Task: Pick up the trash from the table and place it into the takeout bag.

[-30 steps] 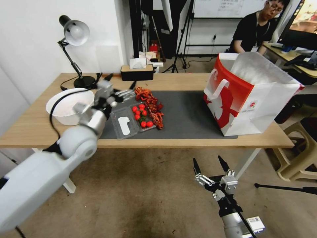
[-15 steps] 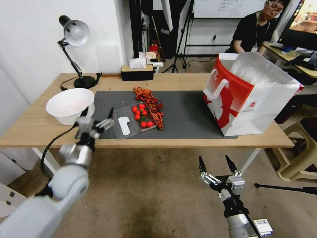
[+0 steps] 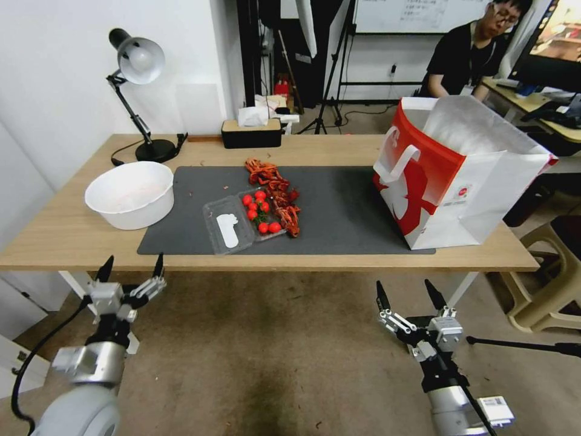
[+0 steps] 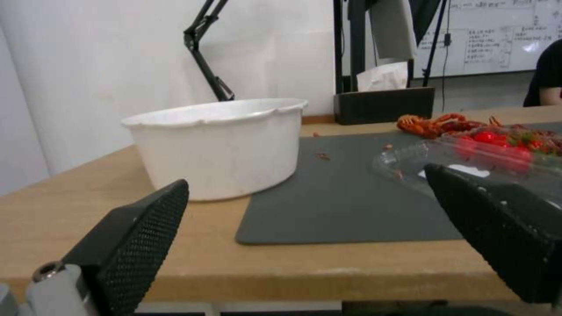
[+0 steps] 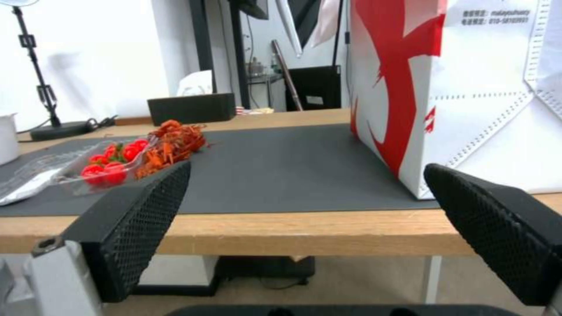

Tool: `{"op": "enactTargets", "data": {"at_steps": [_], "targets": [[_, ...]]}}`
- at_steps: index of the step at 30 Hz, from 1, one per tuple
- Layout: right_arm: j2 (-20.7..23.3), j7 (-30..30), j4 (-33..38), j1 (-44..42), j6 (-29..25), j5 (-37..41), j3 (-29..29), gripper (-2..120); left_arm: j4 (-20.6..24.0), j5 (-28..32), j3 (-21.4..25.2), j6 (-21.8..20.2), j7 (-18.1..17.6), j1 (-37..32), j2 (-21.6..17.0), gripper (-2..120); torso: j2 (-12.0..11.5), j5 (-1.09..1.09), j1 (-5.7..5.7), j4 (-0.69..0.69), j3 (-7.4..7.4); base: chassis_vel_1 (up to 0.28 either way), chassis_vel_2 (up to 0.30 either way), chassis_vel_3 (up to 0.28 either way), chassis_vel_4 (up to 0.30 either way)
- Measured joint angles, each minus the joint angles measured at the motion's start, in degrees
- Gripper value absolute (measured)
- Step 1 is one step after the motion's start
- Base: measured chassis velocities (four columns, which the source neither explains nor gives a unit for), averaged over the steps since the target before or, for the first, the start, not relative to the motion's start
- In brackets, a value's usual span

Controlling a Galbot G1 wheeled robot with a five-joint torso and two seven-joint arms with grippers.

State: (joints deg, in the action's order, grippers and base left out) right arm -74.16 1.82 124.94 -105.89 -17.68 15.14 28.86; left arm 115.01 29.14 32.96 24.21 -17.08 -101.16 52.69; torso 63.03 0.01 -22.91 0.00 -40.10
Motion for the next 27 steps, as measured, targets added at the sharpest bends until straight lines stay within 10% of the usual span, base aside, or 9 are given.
{"op": "enactTargets", "data": {"at_steps": [27], "targets": [[-0.2,-0.61,-0.52,0.33,-0.04,0.33,-0.48,100,-0.41,-0.61,-0.43,1.23,0.18,-1.0,1.31,100,0.0,-0.01,-0.01,0.0,0.0,0.0,0.0,0.0,0.0]]}}
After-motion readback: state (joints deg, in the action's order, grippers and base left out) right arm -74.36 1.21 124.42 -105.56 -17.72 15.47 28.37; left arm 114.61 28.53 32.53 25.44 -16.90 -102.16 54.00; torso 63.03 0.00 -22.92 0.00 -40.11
